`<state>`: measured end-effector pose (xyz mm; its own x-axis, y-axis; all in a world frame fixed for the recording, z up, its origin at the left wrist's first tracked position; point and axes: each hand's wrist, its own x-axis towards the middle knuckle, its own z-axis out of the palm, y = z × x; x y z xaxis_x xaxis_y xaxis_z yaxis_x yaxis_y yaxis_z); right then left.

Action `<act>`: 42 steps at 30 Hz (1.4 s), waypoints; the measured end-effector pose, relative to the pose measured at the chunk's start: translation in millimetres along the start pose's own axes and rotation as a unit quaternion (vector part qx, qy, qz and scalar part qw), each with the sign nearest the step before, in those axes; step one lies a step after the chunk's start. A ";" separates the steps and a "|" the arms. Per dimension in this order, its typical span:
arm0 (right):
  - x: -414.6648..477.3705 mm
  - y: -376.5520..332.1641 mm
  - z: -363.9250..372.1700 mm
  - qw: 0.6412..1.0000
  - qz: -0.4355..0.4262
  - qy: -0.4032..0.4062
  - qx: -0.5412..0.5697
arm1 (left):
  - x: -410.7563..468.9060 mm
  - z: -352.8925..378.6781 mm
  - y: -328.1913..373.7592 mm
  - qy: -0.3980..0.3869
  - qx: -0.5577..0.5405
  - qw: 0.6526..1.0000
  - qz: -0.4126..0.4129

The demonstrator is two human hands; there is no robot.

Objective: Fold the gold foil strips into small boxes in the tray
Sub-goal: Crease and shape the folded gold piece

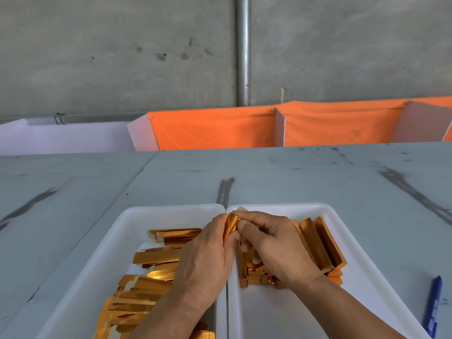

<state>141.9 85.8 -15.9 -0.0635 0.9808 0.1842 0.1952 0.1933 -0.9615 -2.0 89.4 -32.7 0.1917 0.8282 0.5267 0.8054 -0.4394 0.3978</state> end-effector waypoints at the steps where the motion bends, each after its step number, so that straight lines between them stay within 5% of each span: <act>1: -0.1 -0.4 -0.3 1.000 0.005 -0.002 0.009 | 0.0 0.0 0.2 -0.002 0.000 1.000 -0.001; 8: 3.2 -3.4 -3.5 0.998 0.008 0.035 0.044 | 0.4 -1.7 6.3 -0.002 -0.001 1.000 0.009; 13: 9.1 -10.2 -12.6 0.982 0.093 0.096 0.131 | -1.7 -0.9 5.5 -0.017 0.007 1.000 0.018; 22: 12.5 -7.0 -13.6 0.938 0.190 0.003 0.291 | -1.4 -2.9 7.7 -0.024 0.018 0.998 0.053; 42: 6.7 -6.9 -8.4 0.987 0.075 0.029 0.142 | -2.1 -5.5 10.9 -0.023 -0.002 0.998 0.057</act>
<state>148.3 91.3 -6.3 0.0029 0.9992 0.0398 -0.0847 0.0399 -0.9956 3.2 81.0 -25.3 0.3084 0.7875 0.5336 0.7747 -0.5334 0.3395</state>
